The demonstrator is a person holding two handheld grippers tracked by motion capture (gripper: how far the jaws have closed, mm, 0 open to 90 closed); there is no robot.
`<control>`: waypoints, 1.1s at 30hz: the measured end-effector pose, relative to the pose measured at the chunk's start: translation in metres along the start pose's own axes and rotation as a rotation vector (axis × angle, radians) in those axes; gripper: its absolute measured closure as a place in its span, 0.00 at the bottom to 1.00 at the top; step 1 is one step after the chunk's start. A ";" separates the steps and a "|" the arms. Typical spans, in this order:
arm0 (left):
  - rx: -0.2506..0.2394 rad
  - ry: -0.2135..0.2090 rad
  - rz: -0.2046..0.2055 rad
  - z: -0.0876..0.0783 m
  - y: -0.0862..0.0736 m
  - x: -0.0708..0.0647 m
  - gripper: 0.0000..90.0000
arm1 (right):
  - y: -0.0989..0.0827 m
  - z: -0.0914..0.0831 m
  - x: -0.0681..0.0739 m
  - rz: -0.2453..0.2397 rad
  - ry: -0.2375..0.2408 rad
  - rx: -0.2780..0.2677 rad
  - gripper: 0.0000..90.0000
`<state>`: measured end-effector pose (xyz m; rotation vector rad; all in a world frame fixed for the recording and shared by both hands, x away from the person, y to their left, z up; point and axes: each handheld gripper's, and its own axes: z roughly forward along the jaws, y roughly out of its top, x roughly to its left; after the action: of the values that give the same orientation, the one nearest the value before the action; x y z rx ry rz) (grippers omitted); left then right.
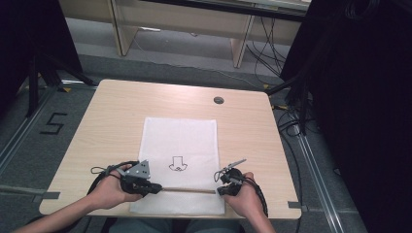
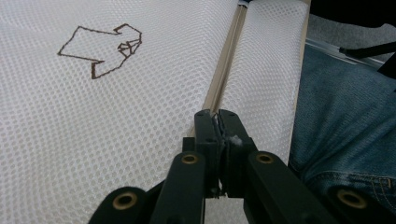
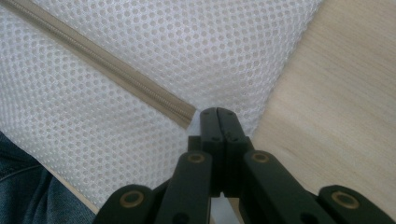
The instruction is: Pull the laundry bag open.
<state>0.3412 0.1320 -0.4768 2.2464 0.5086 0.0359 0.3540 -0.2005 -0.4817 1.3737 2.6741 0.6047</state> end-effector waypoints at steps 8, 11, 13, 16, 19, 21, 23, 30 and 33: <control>0.010 0.019 -0.012 -0.009 -0.008 0.006 0.97 | 0.000 0.000 0.001 0.015 -0.001 0.009 1.00; 0.031 0.037 -0.017 -0.017 -0.016 0.012 0.97 | 0.000 0.000 0.001 0.016 -0.002 0.009 1.00; 0.027 0.041 -0.044 -0.018 -0.018 0.012 0.97 | 0.000 0.000 0.001 0.016 -0.002 0.009 1.00; 0.062 0.066 -0.067 -0.028 -0.028 0.019 0.97 | 0.000 0.000 0.002 0.016 -0.003 0.009 1.00; 0.100 0.107 -0.119 -0.042 -0.045 0.029 0.97 | 0.000 0.000 0.002 0.018 -0.007 0.008 1.00; 0.114 0.113 -0.135 -0.045 -0.050 0.031 0.97 | 0.000 0.000 0.002 0.016 -0.004 0.010 1.00; 0.096 0.100 -0.186 -0.048 -0.057 0.033 0.97 | 0.000 0.000 0.002 0.014 -0.003 0.009 1.00; 0.163 0.148 -0.117 -0.052 -0.058 0.034 0.97 | 0.000 -0.001 0.001 0.026 -0.005 0.015 1.00; 0.200 0.149 -0.118 -0.054 -0.061 0.037 0.97 | -0.001 -0.001 0.000 0.035 0.007 0.010 1.00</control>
<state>0.3435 0.2205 -0.4901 2.4152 0.7526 0.0959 0.3531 -0.2009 -0.4812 1.4267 2.6667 0.6013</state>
